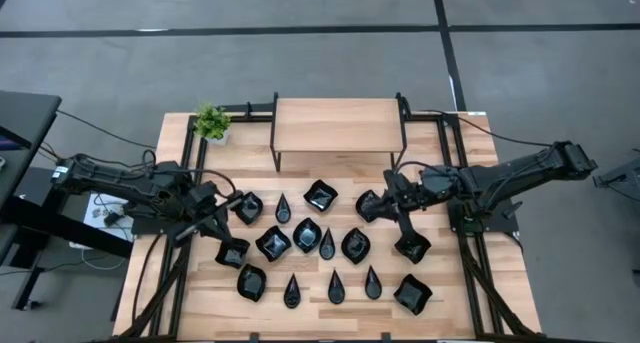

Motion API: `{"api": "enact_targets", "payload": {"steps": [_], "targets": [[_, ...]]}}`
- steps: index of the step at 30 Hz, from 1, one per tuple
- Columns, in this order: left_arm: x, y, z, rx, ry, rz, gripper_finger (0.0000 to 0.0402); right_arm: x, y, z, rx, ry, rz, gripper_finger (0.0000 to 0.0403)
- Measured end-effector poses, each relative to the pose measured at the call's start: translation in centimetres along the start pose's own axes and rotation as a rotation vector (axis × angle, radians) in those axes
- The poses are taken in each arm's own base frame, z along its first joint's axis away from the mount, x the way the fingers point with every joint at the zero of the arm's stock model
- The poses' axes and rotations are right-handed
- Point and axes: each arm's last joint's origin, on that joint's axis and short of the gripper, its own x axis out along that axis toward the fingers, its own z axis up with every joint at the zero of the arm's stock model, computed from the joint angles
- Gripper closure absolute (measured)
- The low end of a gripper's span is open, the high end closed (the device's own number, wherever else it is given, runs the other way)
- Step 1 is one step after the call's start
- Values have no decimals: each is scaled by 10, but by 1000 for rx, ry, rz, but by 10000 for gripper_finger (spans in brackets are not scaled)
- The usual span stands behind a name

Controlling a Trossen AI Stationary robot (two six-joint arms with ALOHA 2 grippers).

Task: Pick & Place Mini shaped plates
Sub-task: Put the black drop shaped plate on the shelf

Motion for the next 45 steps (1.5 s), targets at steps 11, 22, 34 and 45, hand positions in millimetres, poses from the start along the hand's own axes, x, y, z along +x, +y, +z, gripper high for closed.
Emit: {"api": "enact_targets", "payload": {"steps": [11,22,34,45], "targets": [[-10,24,-14,74,96,402,396,14,4,3,50,344,-67,402],[-22,35,-36,-83,258,683,397,63,11,22,-59,667,-95,403],[-22,36,-35,-81,254,687,395,100,-12,15,23,638,-158,403],[-22,36,-35,-76,251,685,383,132,-22,3,83,580,-162,354]]}}
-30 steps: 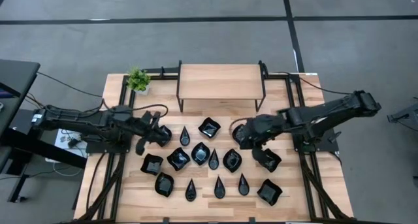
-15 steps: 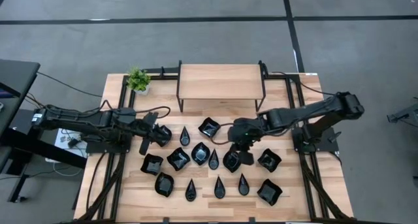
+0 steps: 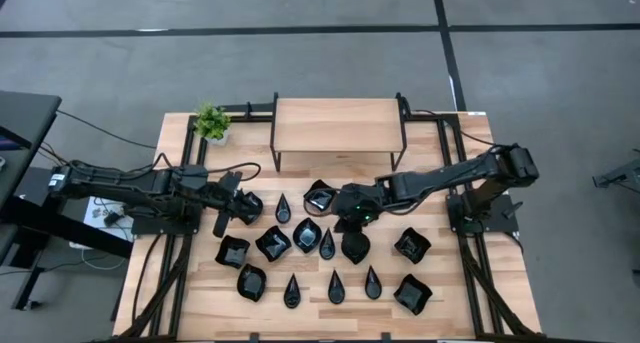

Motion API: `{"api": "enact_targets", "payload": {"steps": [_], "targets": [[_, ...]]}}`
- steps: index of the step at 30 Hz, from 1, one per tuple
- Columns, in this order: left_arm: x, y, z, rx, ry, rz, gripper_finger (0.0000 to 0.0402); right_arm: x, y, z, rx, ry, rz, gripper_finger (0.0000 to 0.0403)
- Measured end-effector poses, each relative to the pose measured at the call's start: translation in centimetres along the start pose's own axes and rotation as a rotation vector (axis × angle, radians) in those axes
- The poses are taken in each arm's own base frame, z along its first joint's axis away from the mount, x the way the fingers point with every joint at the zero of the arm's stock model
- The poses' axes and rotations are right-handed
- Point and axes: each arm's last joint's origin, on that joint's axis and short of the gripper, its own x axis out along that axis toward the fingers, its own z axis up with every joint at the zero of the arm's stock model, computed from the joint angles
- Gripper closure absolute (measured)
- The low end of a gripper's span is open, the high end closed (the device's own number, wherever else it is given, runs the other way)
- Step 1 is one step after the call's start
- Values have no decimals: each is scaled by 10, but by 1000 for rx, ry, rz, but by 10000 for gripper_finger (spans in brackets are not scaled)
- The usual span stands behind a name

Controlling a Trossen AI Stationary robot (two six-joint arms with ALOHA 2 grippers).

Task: Pick & Place Mini shaped plates
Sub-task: Put the black drop shaped plate on the shelf

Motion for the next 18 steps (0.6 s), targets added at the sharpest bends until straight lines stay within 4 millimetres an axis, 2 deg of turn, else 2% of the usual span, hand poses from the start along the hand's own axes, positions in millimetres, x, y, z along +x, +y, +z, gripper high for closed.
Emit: {"api": "enact_targets", "payload": {"steps": [6,13,18], "targets": [[0,0,0,7,-2,-1,383,15,-3,-1,26,13,-6,331],[0,0,1,9,-7,-2,383,36,-7,-5,68,41,-13,330],[0,0,1,9,-7,-2,383,41,-7,-4,84,23,-6,330]]}}
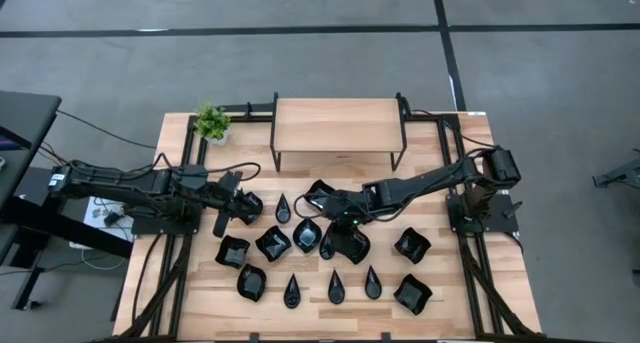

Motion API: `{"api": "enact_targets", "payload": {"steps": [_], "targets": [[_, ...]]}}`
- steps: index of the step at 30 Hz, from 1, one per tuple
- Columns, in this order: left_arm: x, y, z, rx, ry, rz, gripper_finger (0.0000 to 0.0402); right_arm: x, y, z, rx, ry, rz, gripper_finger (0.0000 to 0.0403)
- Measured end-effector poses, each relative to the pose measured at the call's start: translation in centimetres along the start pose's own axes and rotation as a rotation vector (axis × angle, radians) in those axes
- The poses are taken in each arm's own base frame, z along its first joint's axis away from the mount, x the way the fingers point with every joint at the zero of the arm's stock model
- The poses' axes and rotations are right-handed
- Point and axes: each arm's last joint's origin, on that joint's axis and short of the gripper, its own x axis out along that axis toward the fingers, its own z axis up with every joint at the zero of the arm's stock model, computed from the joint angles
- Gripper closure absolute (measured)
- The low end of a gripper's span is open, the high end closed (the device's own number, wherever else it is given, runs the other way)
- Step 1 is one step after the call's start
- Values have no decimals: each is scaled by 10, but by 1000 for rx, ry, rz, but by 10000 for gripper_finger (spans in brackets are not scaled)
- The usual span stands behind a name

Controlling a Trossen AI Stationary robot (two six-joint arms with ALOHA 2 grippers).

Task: Pick & Place Mini shaped plates
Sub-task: Put the black drop shaped plate on the shelf

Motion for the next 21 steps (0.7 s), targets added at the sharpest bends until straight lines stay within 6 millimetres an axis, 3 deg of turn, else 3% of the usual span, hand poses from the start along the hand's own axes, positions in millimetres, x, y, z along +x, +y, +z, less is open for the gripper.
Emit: {"api": "enact_targets", "payload": {"steps": [10,21], "targets": [[0,0,0,1,-5,-1,382,3,-1,-1,12,7,-19,317],[0,0,1,1,-6,-2,382,16,-6,-4,102,-19,-101,233]]}}
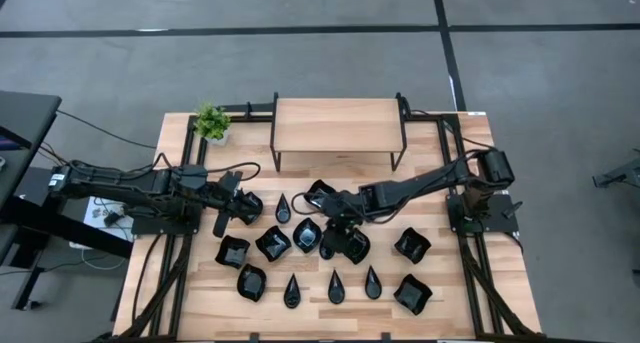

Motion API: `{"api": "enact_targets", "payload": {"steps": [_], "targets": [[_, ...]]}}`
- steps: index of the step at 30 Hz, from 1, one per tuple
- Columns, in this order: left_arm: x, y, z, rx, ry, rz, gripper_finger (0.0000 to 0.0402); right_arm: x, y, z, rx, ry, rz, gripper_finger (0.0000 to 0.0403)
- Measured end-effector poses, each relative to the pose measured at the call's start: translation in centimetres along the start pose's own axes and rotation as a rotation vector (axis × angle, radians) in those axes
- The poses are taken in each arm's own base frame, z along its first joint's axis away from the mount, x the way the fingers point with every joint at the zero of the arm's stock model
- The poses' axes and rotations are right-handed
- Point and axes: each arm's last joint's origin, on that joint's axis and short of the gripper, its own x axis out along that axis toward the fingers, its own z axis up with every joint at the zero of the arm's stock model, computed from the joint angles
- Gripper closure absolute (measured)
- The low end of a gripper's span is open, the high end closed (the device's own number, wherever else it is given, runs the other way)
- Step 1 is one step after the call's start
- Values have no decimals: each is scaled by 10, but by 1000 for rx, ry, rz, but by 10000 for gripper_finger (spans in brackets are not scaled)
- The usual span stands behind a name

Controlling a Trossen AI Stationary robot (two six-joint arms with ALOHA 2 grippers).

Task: Pick & Place Mini shaped plates
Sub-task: Put the black drop shaped plate on the shelf

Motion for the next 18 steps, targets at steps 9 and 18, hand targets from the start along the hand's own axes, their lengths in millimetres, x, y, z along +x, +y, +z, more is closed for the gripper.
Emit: {"api": "enact_targets", "payload": {"steps": [9,18], "targets": [[0,1,-3,-1,7,2,382,16,3,-9,-11,39,-2,217],[0,1,-3,-1,7,2,382,16,0,-11,4,50,-47,232]]}}
